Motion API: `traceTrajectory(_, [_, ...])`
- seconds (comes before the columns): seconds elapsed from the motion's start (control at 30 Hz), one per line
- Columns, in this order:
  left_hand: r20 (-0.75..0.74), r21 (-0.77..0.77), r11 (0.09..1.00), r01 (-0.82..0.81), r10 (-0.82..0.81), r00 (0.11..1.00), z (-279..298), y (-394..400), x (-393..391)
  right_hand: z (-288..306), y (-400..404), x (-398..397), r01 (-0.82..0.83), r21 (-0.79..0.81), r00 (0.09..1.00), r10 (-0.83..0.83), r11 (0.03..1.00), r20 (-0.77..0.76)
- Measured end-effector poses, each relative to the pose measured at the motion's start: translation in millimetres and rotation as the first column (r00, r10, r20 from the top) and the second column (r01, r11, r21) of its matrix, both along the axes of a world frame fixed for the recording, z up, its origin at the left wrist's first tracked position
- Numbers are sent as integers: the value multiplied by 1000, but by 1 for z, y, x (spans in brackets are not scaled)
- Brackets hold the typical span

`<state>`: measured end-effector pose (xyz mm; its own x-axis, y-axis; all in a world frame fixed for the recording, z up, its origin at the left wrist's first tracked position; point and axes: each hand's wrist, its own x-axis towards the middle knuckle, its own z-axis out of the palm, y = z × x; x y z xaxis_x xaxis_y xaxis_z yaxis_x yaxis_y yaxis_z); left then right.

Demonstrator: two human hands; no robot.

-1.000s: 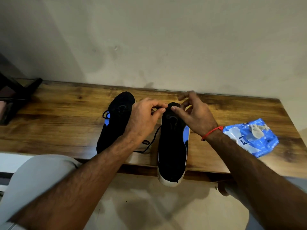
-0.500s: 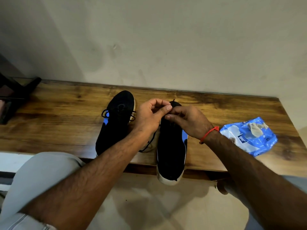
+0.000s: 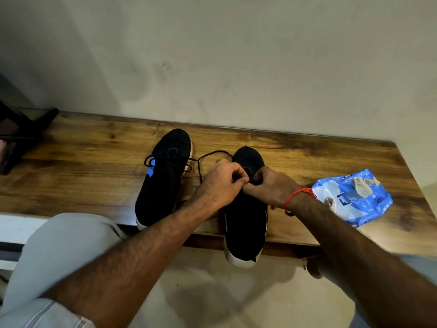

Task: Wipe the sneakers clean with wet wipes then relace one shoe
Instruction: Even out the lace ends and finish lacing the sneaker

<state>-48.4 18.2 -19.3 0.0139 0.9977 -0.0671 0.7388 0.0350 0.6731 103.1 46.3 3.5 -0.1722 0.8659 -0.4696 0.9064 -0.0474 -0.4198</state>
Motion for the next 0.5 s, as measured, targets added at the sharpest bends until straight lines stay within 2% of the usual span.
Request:
traceTrajectory(0.1, [-47,-24,999,26,-27,999,-5,0,-1,-1,3,-3,21,61,1000,-20,998,-17])
traceTrajectory(0.27, [-39,-22,1000,18,-19,999,-8,0,-2,-4,9,3,124,-54,976,-132,991,-172])
traceTrajectory(0.5, [-111,-38,997,66,-69,991,-8,1,2,-6,5,12,211,-66,936,-221,975,-274])
